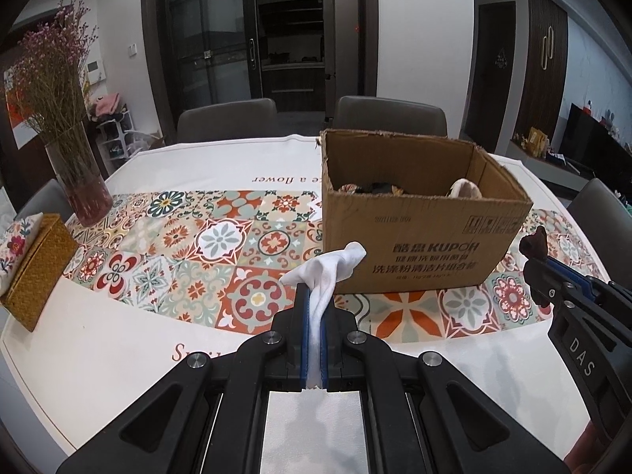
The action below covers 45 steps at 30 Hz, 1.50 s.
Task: Organize soft objects
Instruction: 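Lift and carry the white cloth and hair tie in both tools over the box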
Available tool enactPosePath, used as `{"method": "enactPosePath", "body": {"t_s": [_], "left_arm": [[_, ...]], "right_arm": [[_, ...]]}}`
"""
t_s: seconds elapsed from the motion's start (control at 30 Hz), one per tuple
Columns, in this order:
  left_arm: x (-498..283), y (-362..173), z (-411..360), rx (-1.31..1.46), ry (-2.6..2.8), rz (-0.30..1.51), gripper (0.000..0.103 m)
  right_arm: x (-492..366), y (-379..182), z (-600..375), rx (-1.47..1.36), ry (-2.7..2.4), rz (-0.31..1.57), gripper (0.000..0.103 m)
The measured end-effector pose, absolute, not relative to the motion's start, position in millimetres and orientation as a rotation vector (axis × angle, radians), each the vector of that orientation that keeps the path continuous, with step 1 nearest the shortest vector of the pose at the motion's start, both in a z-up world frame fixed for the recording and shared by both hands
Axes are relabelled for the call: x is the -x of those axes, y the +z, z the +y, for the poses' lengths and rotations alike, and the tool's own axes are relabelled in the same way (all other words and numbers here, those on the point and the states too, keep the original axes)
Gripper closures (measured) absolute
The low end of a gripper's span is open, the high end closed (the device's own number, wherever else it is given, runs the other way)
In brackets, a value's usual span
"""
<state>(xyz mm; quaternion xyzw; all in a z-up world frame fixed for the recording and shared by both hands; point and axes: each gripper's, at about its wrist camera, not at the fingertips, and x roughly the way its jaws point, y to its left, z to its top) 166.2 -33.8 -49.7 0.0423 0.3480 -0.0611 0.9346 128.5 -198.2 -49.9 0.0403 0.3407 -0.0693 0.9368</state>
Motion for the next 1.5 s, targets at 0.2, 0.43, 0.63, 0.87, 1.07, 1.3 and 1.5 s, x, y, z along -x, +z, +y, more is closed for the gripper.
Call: {"method": "enactPosePath", "body": {"t_s": [0.2, 0.43, 0.63, 0.87, 1.07, 1.3, 1.5], "left_arm": [[-170, -33, -34, -0.075, -0.141, 0.697, 0.097], [-174, -16, -38, -0.079, -0.167, 0.68, 0.097], [-179, -5, -43, -0.089, -0.185, 0.671, 0.097], [-189, 11, -50, -0.1, -0.208, 0.649, 0.097], [-204, 16, -59, -0.099, -0.228, 0.658, 0.097], [-222, 20, -69, -0.103, -0.24, 0.675, 0.097], [-240, 28, -78, -0.11, -0.253, 0.677, 0.097]], "right_arm": [[-128, -35, -196, -0.076, -0.129, 0.674, 0.091], [-131, -18, -196, -0.073, -0.119, 0.649, 0.091], [-136, -4, -198, -0.06, -0.116, 0.626, 0.091], [-145, 9, -203, -0.058, -0.104, 0.604, 0.091], [-156, 10, -209, -0.069, -0.102, 0.606, 0.091], [-173, 11, -216, -0.084, -0.097, 0.621, 0.091], [-191, 14, -222, -0.095, -0.093, 0.626, 0.091]]}}
